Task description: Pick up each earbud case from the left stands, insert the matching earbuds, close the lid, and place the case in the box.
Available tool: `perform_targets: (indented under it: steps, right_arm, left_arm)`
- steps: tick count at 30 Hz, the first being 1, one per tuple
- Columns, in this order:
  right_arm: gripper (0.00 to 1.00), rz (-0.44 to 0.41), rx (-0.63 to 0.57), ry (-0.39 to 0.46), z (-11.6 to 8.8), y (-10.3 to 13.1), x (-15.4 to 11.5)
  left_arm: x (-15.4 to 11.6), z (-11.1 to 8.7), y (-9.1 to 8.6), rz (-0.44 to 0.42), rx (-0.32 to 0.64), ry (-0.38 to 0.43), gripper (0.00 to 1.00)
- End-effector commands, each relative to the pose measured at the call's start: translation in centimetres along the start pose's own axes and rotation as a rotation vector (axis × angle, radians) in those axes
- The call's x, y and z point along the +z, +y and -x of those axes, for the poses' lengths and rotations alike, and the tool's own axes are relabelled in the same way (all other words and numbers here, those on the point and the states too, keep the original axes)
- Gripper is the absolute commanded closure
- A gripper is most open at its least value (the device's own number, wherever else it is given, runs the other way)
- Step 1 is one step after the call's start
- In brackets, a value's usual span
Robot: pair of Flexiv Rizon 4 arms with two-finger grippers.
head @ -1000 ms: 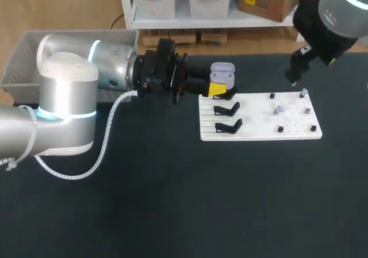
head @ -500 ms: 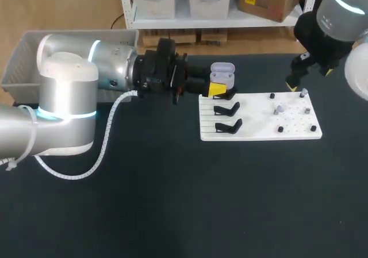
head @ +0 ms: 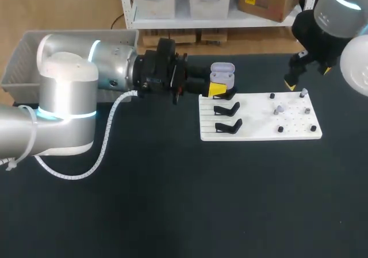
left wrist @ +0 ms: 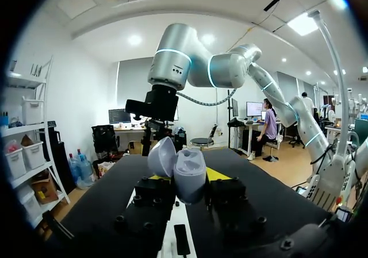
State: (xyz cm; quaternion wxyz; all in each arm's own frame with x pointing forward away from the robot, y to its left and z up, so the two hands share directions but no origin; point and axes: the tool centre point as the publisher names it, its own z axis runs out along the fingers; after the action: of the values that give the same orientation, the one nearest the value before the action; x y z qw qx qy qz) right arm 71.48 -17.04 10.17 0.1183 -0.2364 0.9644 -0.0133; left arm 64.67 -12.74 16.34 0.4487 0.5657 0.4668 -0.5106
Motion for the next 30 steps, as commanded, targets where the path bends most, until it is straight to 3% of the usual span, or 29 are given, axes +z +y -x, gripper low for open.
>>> perform_targets:
  steps: [1,4,8,15,26,27,28,30]
  right_arm:
    - [0.00,-0.001,0.000,-0.002,-0.1,0.0,0.0]
    - [0.00,-0.001,0.000,-0.002,-0.1,0.0,0.0]
    - [0.00,-0.087,-0.024,0.035,0.0,-0.7,1.9]
    - [0.00,-0.093,-0.053,0.066,0.1,-1.6,4.5]
    - [0.00,-0.080,-0.056,0.079,0.1,-2.9,6.2]
    - [0.28,-0.073,-0.051,0.082,0.1,-3.0,6.3]
    - [0.35,-0.069,-0.049,0.085,0.0,-3.1,6.4]
    - [0.39,-0.066,-0.048,0.087,0.0,-3.2,6.5]
  left_arm:
    - [0.0,-0.1,-0.1,0.004,0.002,-0.002,1.00]
    - [0.0,-0.1,-0.1,0.004,0.002,-0.002,1.00]
    - [0.0,-0.1,-0.1,0.004,0.002,-0.002,1.00]
    - [0.0,-0.1,-0.1,0.004,0.002,-0.002,1.00]
    - [0.0,-0.1,-0.1,0.004,0.002,-0.002,1.00]
    - [0.0,-0.1,-0.1,0.004,0.002,-0.002,1.00]
    - [0.0,-0.1,-0.1,0.004,0.002,-0.002,1.00]
    - [0.0,-0.1,-0.1,0.004,0.002,-0.002,1.00]
